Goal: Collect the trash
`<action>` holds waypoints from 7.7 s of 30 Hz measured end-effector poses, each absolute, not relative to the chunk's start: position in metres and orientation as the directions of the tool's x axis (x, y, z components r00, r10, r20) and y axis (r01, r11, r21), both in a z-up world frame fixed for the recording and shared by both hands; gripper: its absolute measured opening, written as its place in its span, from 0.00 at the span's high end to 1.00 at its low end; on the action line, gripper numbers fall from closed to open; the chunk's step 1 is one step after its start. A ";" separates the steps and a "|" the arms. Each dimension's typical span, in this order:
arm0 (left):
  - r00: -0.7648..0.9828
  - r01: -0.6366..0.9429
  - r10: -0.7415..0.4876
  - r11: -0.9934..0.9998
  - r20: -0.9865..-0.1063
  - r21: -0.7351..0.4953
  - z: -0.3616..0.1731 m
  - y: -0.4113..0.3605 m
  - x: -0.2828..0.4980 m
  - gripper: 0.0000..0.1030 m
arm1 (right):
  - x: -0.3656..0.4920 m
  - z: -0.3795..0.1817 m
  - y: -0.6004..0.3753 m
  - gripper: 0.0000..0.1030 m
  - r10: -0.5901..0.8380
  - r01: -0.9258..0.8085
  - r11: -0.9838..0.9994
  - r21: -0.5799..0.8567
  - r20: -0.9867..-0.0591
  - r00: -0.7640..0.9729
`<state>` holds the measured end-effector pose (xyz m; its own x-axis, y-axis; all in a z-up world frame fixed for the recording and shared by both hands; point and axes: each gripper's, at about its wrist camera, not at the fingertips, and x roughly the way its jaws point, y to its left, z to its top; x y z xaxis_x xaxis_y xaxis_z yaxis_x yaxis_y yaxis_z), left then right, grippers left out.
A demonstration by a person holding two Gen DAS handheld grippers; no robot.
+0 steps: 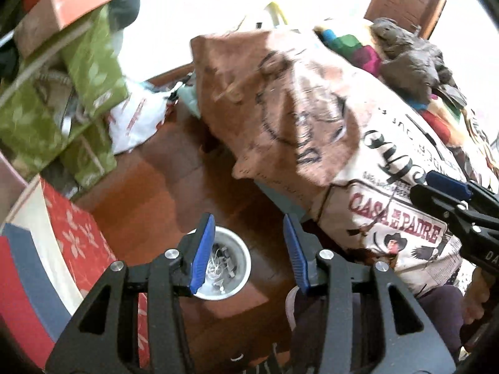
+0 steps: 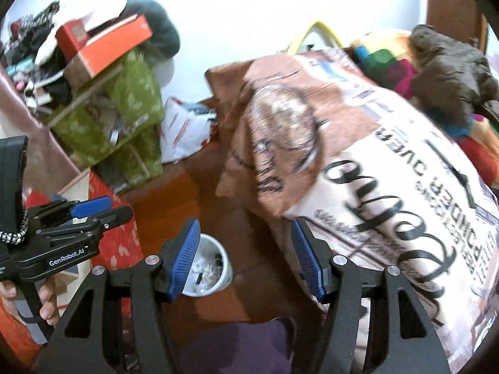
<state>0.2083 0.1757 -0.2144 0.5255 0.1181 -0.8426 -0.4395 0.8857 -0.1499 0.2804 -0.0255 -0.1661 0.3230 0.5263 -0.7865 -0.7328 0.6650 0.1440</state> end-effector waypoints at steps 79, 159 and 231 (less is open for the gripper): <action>0.525 0.025 -0.036 0.999 -0.850 -0.028 -0.272 -0.094 0.617 0.89 | 0.559 -0.248 -0.230 0.49 0.244 -0.411 0.912 -0.003 -0.799 0.549; 0.585 -0.396 0.140 0.909 -0.799 -0.131 -0.205 0.198 0.184 0.90 | 0.238 -0.154 0.039 0.78 0.574 -0.765 0.610 0.205 -0.780 0.248; 0.928 -0.072 0.058 0.997 -0.367 -0.023 0.014 0.033 -0.023 0.01 | 0.020 0.014 -0.151 0.00 0.334 -0.337 0.940 0.045 -0.315 0.889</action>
<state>-0.0230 0.0330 0.0135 0.9283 0.0583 -0.3672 -0.0716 0.9972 -0.0225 0.0197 -0.1511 0.0140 0.8885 0.3336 -0.3150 -0.3371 0.9404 0.0451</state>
